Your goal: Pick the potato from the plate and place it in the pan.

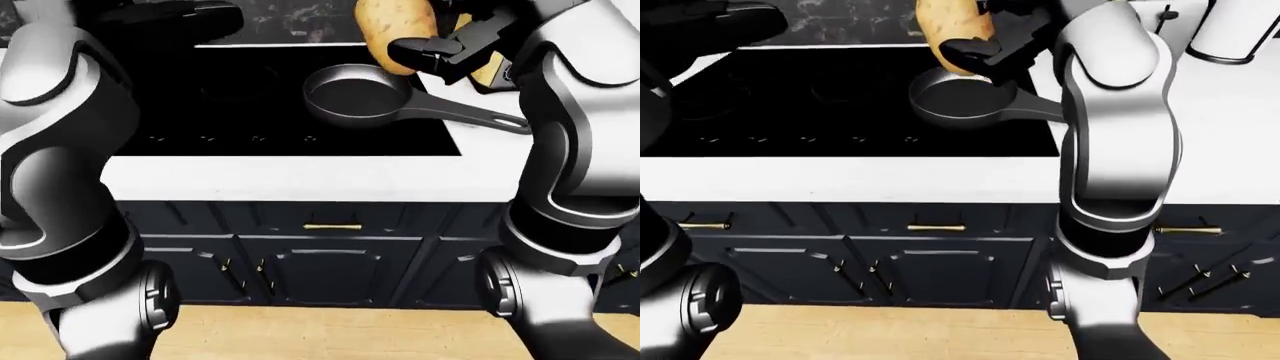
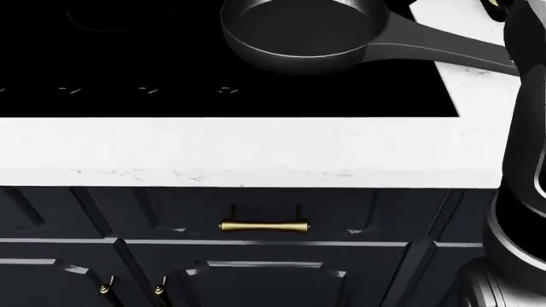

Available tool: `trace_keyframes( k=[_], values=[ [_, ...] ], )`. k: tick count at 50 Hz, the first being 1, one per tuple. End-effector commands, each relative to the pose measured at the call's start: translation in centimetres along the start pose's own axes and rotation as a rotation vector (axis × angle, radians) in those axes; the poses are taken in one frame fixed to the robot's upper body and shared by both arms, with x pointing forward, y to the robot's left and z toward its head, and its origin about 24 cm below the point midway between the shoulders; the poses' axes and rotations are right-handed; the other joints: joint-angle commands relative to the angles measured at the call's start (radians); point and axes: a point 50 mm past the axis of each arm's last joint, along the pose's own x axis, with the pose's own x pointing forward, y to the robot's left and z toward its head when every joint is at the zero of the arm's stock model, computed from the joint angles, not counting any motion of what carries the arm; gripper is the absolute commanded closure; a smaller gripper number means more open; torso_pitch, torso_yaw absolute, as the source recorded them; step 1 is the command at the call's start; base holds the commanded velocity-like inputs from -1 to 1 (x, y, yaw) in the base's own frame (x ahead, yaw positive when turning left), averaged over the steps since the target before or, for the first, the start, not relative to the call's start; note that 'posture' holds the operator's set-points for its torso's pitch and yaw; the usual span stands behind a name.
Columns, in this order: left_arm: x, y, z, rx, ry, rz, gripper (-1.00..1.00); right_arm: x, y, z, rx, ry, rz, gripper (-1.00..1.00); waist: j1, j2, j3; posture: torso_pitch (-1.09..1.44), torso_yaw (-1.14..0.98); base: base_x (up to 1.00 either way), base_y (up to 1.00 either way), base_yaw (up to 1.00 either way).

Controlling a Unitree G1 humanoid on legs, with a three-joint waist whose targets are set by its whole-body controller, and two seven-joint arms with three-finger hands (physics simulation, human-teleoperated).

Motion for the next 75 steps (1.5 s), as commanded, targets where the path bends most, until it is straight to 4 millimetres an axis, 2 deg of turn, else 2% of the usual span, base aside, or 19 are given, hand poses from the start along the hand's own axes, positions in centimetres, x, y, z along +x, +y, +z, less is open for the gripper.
trace_keyframes(
  k=[1, 2, 7, 11, 14, 15, 17, 23, 36, 37, 41, 45, 51, 66, 67, 69, 70, 73, 75],
  values=[
    [-0.36, 0.36, 1.96, -0.027, -0.100, 0.016, -1.00, -0.41, -0.52, 2.17, -0.017, -0.107, -0.028, 1.00, 0.001, -0.003, -0.040, 0.00, 0.00, 0.00, 0.00, 0.00],
    [-0.38, 0.37, 1.98, -0.027, -0.100, 0.016, -1.00, -0.41, -0.52, 2.16, -0.018, -0.105, -0.028, 1.00, 0.007, -0.002, -0.064, 0.00, 0.00, 0.00, -0.16, 0.00],
    [-0.48, 0.36, 2.05, -0.028, -0.100, 0.016, -1.00, -0.40, -0.51, 2.04, -0.020, -0.098, -0.028, 1.00, 0.002, 0.045, -0.061, 0.00, 0.00, 0.07, -0.48, 0.00],
    [-0.47, 0.36, 2.01, -0.028, -0.099, 0.017, -1.00, -0.37, -0.60, 1.99, -0.019, -0.097, -0.032, 1.00, 0.018, 0.018, -0.044, 0.00, 0.00, 0.31, -0.50, 0.00],
    [-0.46, 0.34, 1.99, -0.028, -0.099, 0.016, -1.00, -0.38, -0.56, 2.06, -0.025, -0.099, -0.032, 1.00, 0.016, -0.088, -0.052, 0.00, 0.00, 0.03, 0.00, 0.00],
    [-0.43, 0.34, 1.96, -0.028, -0.099, 0.016, -1.00, -0.36, -0.54, 2.05, -0.027, -0.100, -0.031, 1.00, 0.021, -0.091, -0.050, 0.00, 0.00, 0.00, 0.00, 0.00],
    [-0.40, 0.36, 1.96, -0.028, -0.099, 0.016, -1.00, -0.35, -0.50, 2.07, -0.028, -0.102, -0.029, 1.00, 0.020, -0.087, -0.023, 0.00, 0.00, 0.00, 0.00, 0.00],
    [-0.37, 0.36, 1.94, -0.028, -0.099, 0.016, -1.00, -0.38, -0.46, 2.18, -0.025, -0.106, -0.028, 1.00, 0.004, 0.024, -0.014, 0.00, 0.00, 0.00, 0.00, 0.00],
    [-0.43, 0.33, 1.95, -0.028, -0.098, 0.015, -1.00, -0.40, -0.38, 2.15, -0.021, -0.107, -0.025, 1.00, 0.010, -0.016, -0.049, 0.00, 0.00, 0.00, 0.00, 0.00],
    [-0.42, 0.35, 1.96, -0.028, -0.099, 0.015, -1.00, -0.41, -0.38, 2.17, -0.021, -0.107, -0.025, 1.00, 0.015, -0.017, -0.074, 0.00, 0.00, 0.00, -0.35, 0.00],
    [-0.41, 0.36, 1.96, -0.028, -0.098, 0.015, -1.00, -0.37, -0.44, 2.11, -0.023, -0.105, -0.027, 1.00, 0.013, 0.059, -0.054, 0.00, 0.00, 0.00, -0.44, 0.00],
    [-0.46, 0.36, 2.03, -0.028, -0.099, 0.016, -1.00, -0.37, -0.39, 2.17, -0.027, -0.108, -0.025, 1.00, 0.016, -0.049, -0.031, 0.00, 0.00, 0.00, 0.00, 0.00],
    [-0.43, 0.37, 2.03, -0.029, -0.099, 0.016, -1.00, -0.37, -0.40, 2.13, -0.029, -0.107, -0.025, 1.00, 0.015, 0.000, -0.038, 0.00, 0.00, 0.00, 0.00, 0.00],
    [-0.42, 0.33, 2.00, -0.030, -0.099, 0.014, -1.00, -0.39, -0.13, 2.24, -0.039, -0.117, -0.016, 1.00, 0.006, -0.007, -0.048, 0.00, 0.00, 0.00, 0.00, 0.00],
    [-0.43, 0.33, 1.99, -0.029, -0.099, 0.014, -1.00, -0.36, -0.13, 2.12, -0.045, -0.115, -0.016, 1.00, 0.009, -0.003, -0.080, 0.00, 0.00, 0.47, 0.00, 0.00],
    [-0.41, 0.33, 1.97, -0.030, -0.099, 0.014, -1.00, -0.34, -0.14, 2.08, -0.049, -0.112, -0.016, 1.00, 0.013, -0.016, 0.002, 0.00, 0.00, 0.82, 0.00, 0.00],
    [-0.39, 0.33, 1.96, -0.030, -0.098, 0.014, -1.00, -0.31, -0.20, 2.06, -0.044, -0.110, -0.020, 1.00, 0.012, -0.019, 0.013, 0.00, 0.00, 0.91, 0.00, 0.00],
    [-0.42, 0.34, 1.99, -0.030, -0.099, 0.014, -1.00, -0.31, -0.30, 2.09, -0.033, -0.107, -0.026, 1.00, 0.018, -0.032, 0.000, 0.00, 0.00, 0.36, 0.00, 0.00],
    [-0.42, 0.33, 1.97, -0.029, -0.099, 0.013, -1.00, -0.30, -0.28, 2.06, -0.032, -0.107, -0.025, 1.00, 0.019, -0.050, -0.050, 0.00, 0.00, 0.00, 0.00, 0.00]
  ],
)
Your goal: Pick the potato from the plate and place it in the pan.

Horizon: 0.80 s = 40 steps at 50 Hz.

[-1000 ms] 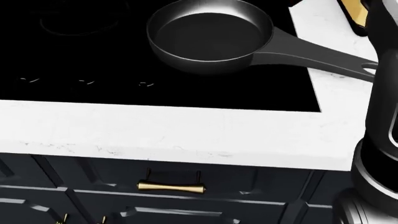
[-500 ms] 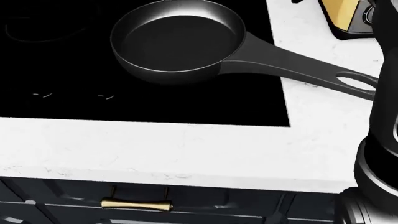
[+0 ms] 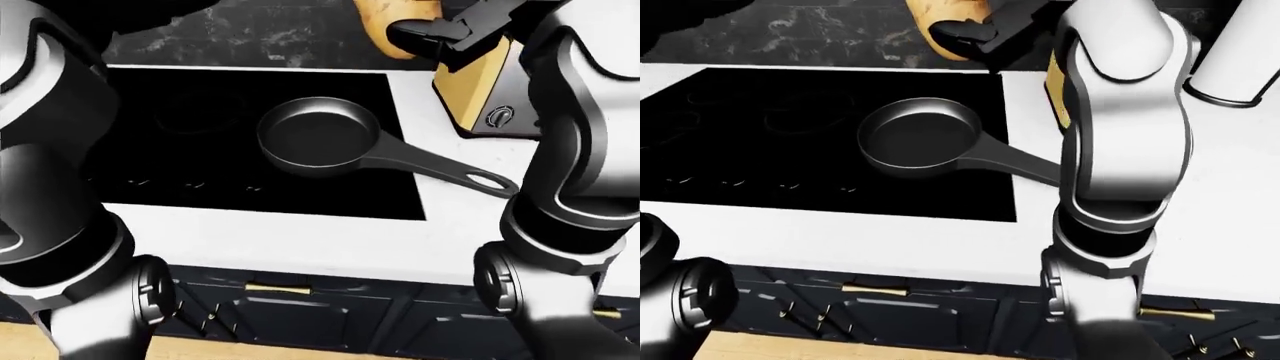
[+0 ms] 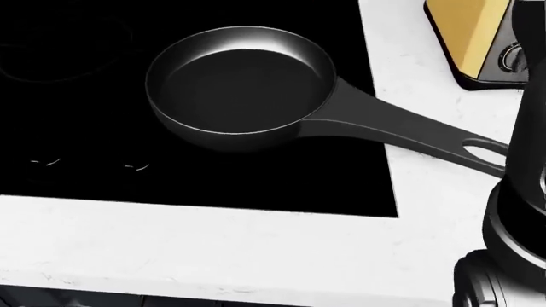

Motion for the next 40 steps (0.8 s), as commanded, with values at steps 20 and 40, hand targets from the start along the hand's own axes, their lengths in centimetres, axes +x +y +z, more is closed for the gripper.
trace_keyframes(
  k=[20, 40],
  values=[
    [0.0, -0.3, -0.1, 0.001, 0.000, -0.015, -1.00, 0.1, -0.4, 2.2, -0.009, -0.024, -0.022, 1.00, -0.022, 0.039, -0.012, 0.00, 0.00, 0.00, 0.00, 0.00],
    [0.1, -0.3, -0.3, 0.002, 0.004, -0.017, -1.00, 12.1, 1.8, 4.2, -0.214, 0.124, 0.182, 1.00, -0.045, 0.071, 0.002, 0.00, 0.00, 0.00, 0.00, 0.00]
  ],
)
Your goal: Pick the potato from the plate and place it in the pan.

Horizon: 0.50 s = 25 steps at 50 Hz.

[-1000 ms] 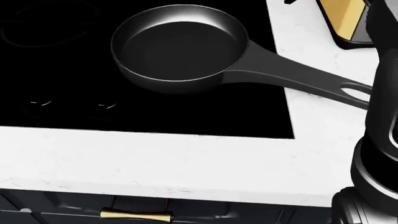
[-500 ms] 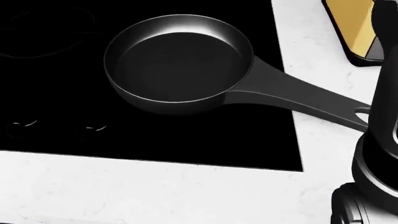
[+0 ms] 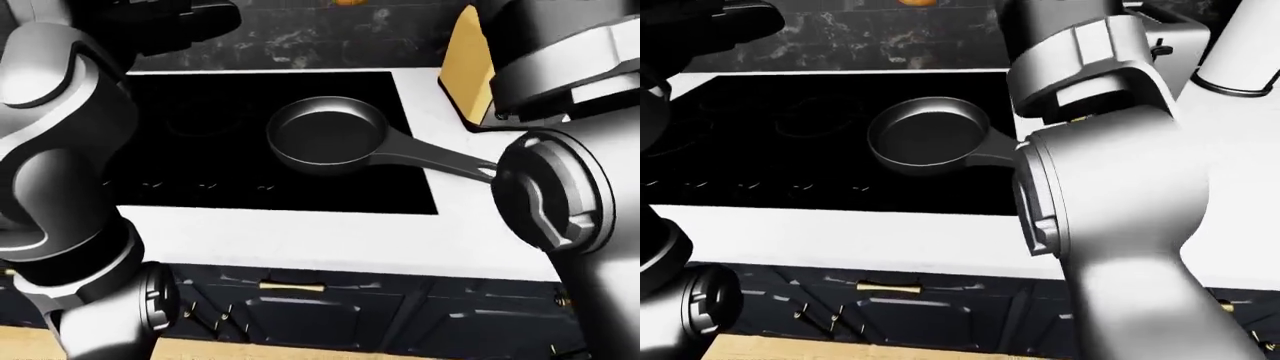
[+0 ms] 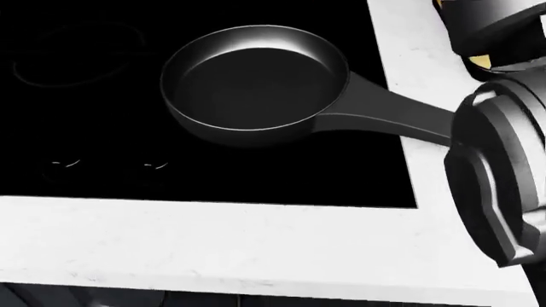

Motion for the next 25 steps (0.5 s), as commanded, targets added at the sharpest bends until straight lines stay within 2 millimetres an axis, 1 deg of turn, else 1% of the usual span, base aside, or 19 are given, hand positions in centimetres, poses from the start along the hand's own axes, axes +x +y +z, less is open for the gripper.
trace_keyframes(
  k=[1, 4, 5, 6, 9, 17, 20, 22, 25],
  values=[
    [-0.2, 0.1, 1.6, -0.023, -0.073, 0.002, -1.00, -0.4, -0.3, 2.9, -0.076, -0.117, -0.031, 1.00, -0.001, 0.007, -0.031, 0.00, 0.00, 0.00, 0.00, 0.00],
    [-0.2, 0.1, 1.6, -0.024, -0.073, 0.001, -1.00, 0.2, 1.1, 2.2, -0.131, -0.055, 0.020, 1.00, -0.002, 0.011, -0.029, 0.00, 0.00, 0.00, 0.00, 0.00],
    [-0.2, 0.1, 1.6, -0.025, -0.073, 0.002, -1.00, 0.3, 1.3, 1.8, -0.160, -0.027, 0.021, 1.00, -0.003, 0.012, -0.029, 0.00, 0.00, 0.00, 0.00, 0.00],
    [-0.2, 0.2, 1.6, -0.026, -0.072, 0.002, -1.00, 0.4, 1.5, 1.5, -0.141, -0.012, 0.042, 1.00, -0.002, 0.013, -0.029, 0.00, 0.00, 0.00, 0.00, 0.00],
    [-0.2, 0.2, 1.6, -0.028, -0.072, 0.002, -1.00, 0.7, 2.1, 0.9, -0.170, 0.047, 0.060, 1.00, 0.000, 0.015, -0.029, 0.00, 0.00, 0.00, 0.00, 0.00],
    [-0.2, 0.1, 1.7, -0.033, -0.071, -0.002, -1.00, 0.5, 2.4, 1.0, -0.239, 0.153, 0.055, 1.00, 0.006, 0.018, -0.031, 0.00, 0.00, 0.00, 0.00, 0.00],
    [-0.1, 0.1, 1.6, -0.034, -0.069, -0.004, -1.00, 0.6, 3.1, 1.0, -0.247, 0.171, 0.063, 1.00, 0.008, 0.019, -0.030, 0.00, 0.00, 0.00, 0.00, 0.00],
    [-0.1, 0.1, 1.6, -0.035, -0.069, -0.004, -1.00, 0.8, 3.9, 0.5, -0.262, 0.188, 0.071, 1.00, 0.009, 0.020, -0.030, 0.00, 0.00, 0.00, 0.00, 0.00],
    [0.0, 0.1, 1.4, -0.036, -0.067, -0.004, -1.00, 1.0, 4.5, 0.2, -0.262, 0.190, 0.071, 1.00, 0.009, 0.021, -0.032, 0.00, 0.00, 0.00, 0.00, 0.00]
  ],
)
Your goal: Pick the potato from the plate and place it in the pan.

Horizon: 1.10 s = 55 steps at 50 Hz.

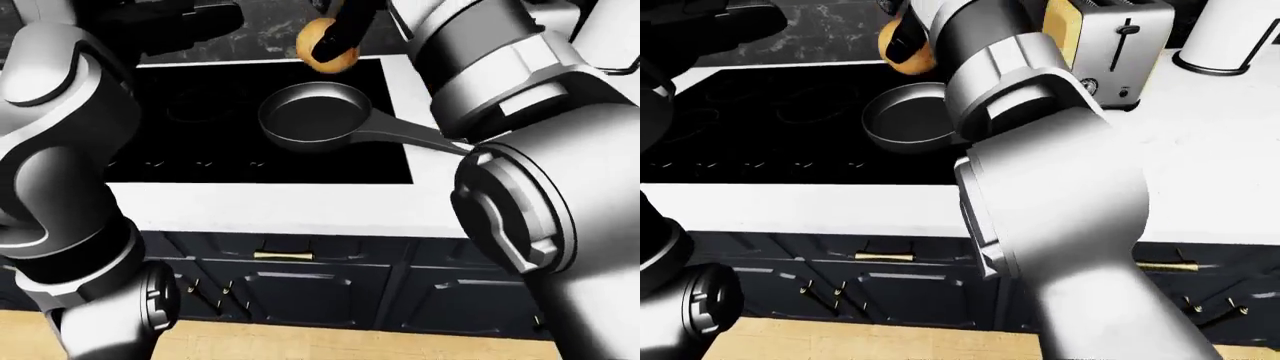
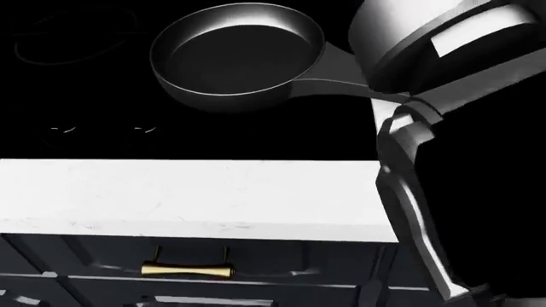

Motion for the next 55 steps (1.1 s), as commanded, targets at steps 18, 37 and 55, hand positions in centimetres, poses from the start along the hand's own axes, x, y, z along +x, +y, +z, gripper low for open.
trace_keyframes(
  k=[18, 37, 55],
  values=[
    [-0.2, 0.2, 1.6, -0.023, -0.078, 0.008, -1.00, 1.3, 1.4, -0.5, -0.081, -0.110, -0.139, 1.00, 0.007, -0.002, -0.040, 0.00, 0.00, 0.00, 0.00, 0.00],
    [-0.3, 0.1, 1.6, -0.021, -0.078, 0.005, -1.00, 2.7, 3.9, -2.5, -0.147, -0.124, -0.220, 1.00, 0.008, -0.007, -0.055, 0.00, 0.00, 0.00, 0.00, 0.00],
    [-0.3, 0.0, 1.5, -0.020, -0.078, 0.004, -1.00, 3.0, 5.2, -2.4, -0.281, -0.188, -0.261, 1.00, 0.003, -0.008, -0.049, 0.00, 0.00, 0.00, 0.00, 0.00]
  ],
)
